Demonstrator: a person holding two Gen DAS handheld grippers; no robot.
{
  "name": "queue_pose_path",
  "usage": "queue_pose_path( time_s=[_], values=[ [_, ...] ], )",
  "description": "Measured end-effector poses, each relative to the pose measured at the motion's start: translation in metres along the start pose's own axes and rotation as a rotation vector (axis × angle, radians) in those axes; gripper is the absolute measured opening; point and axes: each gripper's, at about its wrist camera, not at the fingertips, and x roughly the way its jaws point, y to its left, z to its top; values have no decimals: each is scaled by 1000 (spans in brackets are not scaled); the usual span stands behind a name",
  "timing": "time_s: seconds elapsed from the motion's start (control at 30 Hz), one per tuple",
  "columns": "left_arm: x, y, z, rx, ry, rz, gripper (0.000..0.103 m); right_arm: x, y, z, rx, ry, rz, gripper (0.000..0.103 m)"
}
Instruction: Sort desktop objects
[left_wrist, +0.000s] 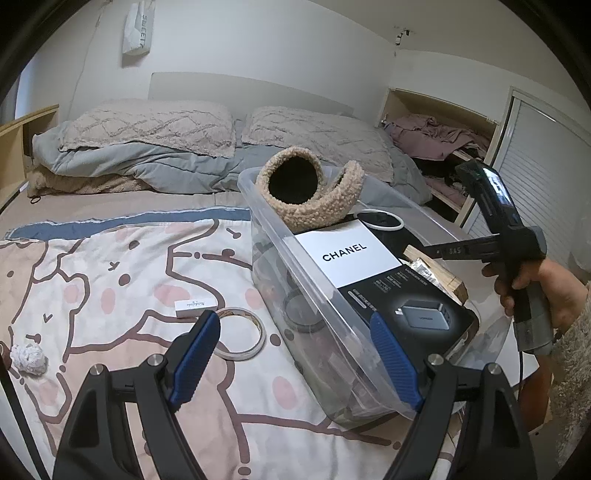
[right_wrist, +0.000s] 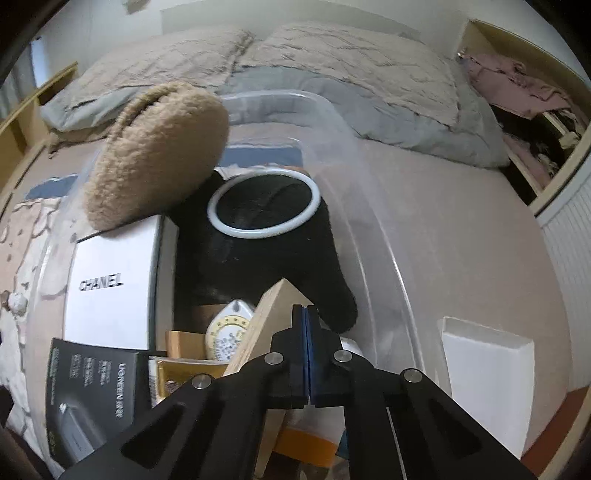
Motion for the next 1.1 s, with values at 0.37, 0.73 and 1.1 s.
queue_pose_path(
  time_s=[0.37,0.73,1.1],
  values=[
    [-11,2,-1,3,-9,5,84,-49,12,-23,-60,-48,174,7],
    [-28,-1,-2,9,-27,-10,84,-51,13,-63,-89,28,137,7],
    [-36,6,-6,10,-18,8,84,-44,13,-51,41,-40,81,7]
  ],
)
